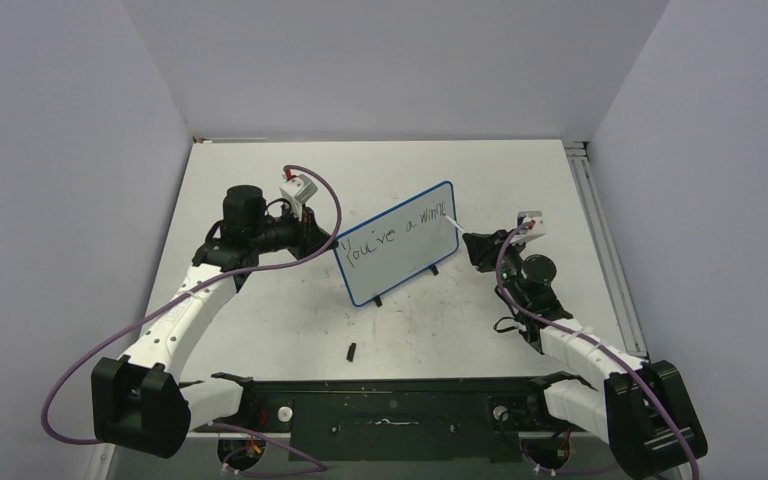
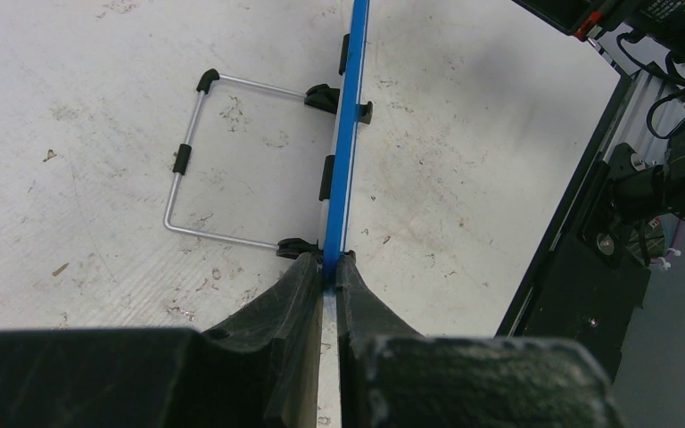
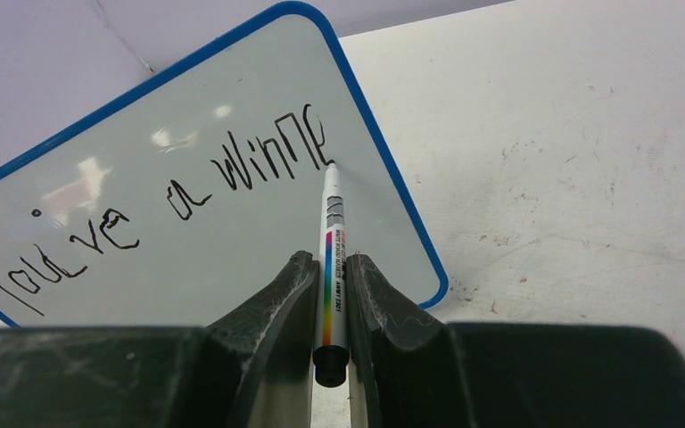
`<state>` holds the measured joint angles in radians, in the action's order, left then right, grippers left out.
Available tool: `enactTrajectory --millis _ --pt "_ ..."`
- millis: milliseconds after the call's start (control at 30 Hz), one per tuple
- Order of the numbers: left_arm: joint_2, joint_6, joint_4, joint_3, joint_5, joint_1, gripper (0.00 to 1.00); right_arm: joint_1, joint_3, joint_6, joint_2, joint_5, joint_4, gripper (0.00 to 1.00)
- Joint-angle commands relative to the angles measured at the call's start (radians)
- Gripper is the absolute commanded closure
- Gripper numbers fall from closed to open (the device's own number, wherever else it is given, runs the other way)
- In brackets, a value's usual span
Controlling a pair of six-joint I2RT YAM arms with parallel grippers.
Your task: Write a sentence on the whiteboard
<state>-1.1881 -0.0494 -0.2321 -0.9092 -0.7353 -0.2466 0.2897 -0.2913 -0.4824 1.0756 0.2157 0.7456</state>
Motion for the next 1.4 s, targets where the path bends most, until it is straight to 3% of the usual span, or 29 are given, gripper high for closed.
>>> enactTrajectory --millis 0,533,1367 --pt "-0.001 -0.013 -0.01 -0.006 -0.014 0.002 1.0 0.003 -0.017 0.013 -0.026 -0.044 0.025 0.95" --pt "0.002 -0.013 -0.009 -0.006 -0.016 0.003 1.0 0.003 -0.042 0.015 -0.114 -0.043 0.007 0.95" --pt "-0.005 -0.013 -0.01 -0.007 -0.017 0.002 1.0 0.003 -0.087 0.006 0.012 -0.038 0.081 0.95"
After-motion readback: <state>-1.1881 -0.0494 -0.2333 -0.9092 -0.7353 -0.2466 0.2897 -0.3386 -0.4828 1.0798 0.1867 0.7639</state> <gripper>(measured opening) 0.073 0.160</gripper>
